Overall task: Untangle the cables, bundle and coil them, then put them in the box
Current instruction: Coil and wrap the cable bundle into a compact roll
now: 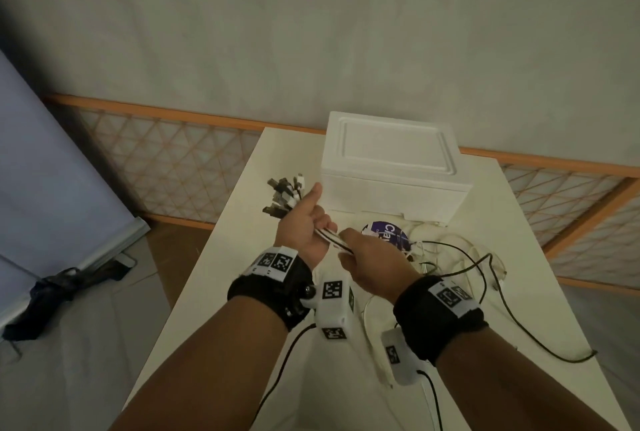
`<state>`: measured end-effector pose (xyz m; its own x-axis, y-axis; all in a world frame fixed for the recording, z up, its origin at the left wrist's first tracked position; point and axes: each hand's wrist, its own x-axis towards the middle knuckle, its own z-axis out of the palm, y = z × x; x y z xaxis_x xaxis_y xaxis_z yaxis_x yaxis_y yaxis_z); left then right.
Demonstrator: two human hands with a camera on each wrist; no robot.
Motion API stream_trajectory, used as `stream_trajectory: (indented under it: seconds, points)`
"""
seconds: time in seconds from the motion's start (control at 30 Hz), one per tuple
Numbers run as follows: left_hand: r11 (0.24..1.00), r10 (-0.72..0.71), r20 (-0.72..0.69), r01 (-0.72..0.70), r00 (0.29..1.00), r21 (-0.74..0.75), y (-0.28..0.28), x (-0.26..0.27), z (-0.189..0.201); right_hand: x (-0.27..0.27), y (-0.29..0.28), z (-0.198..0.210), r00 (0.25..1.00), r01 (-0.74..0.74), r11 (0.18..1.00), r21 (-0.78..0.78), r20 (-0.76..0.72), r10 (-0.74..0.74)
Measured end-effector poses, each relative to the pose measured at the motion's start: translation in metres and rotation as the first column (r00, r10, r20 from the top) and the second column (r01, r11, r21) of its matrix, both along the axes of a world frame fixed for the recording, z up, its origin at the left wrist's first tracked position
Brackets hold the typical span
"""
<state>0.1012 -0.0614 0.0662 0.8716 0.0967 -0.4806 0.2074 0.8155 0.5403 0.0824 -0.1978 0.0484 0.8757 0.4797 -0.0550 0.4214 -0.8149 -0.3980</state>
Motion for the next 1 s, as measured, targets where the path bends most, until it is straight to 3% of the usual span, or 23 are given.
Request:
stream_trajectory:
  seconds: [0.07, 0.1, 0.2, 0.3, 0.4, 0.6, 0.83, 0.9, 1.0]
  points:
    - [0.996, -0.006, -0.004, 0.007, 1.000, 0.087, -0.002, 0.000, -0.003, 0.008, -0.004, 0.008, 0.963, 0.059, 0.973, 0.225, -0.269, 0.004]
    - [0.989, -0.032, -0.008, 0.033, 0.999, 0.145, -0.001, 0.001, -0.004, 0.014, -0.005, 0.014, 0.933, 0.120, 0.919, 0.376, -0.359, 0.025]
    - [0.915, -0.148, -0.012, 0.141, 0.989, 0.378, -0.004, -0.004, -0.005, 0.033, 0.002, 0.042, 0.946, 0.162, 0.747, 0.644, -0.317, 0.069]
    - [0.760, -0.263, 0.014, 0.199, 0.965, 0.618, -0.019, -0.006, -0.006, 0.047, 0.019, 0.070, 0.959, -0.053, 0.804, 0.592, -0.193, 0.206]
    - [0.635, -0.341, -0.021, 0.247, 0.940, 0.732, -0.030, -0.010, 0.003, 0.056, 0.027, 0.078, 0.948, -0.238, 0.871, 0.430, -0.091, 0.304]
    - [0.656, -0.364, 0.039, 0.227, 0.931, 0.720, -0.029, -0.014, 0.000, 0.056, 0.024, 0.059, 0.948, -0.276, 0.854, 0.442, -0.022, 0.318]
    - [0.697, -0.361, 0.054, 0.231, 0.931, 0.679, -0.028, -0.023, 0.000, 0.057, 0.026, 0.054, 0.931, -0.137, 0.745, 0.652, -0.171, 0.321]
    - [0.650, -0.379, 0.038, 0.236, 0.925, 0.722, -0.026, -0.023, 0.004, 0.059, 0.028, 0.055, 0.920, -0.205, 0.743, 0.637, -0.133, 0.368]
    - [0.533, -0.372, -0.028, 0.238, 0.928, 0.812, -0.021, -0.021, 0.006, 0.058, 0.033, 0.056, 0.894, -0.393, 0.727, 0.563, 0.049, 0.445]
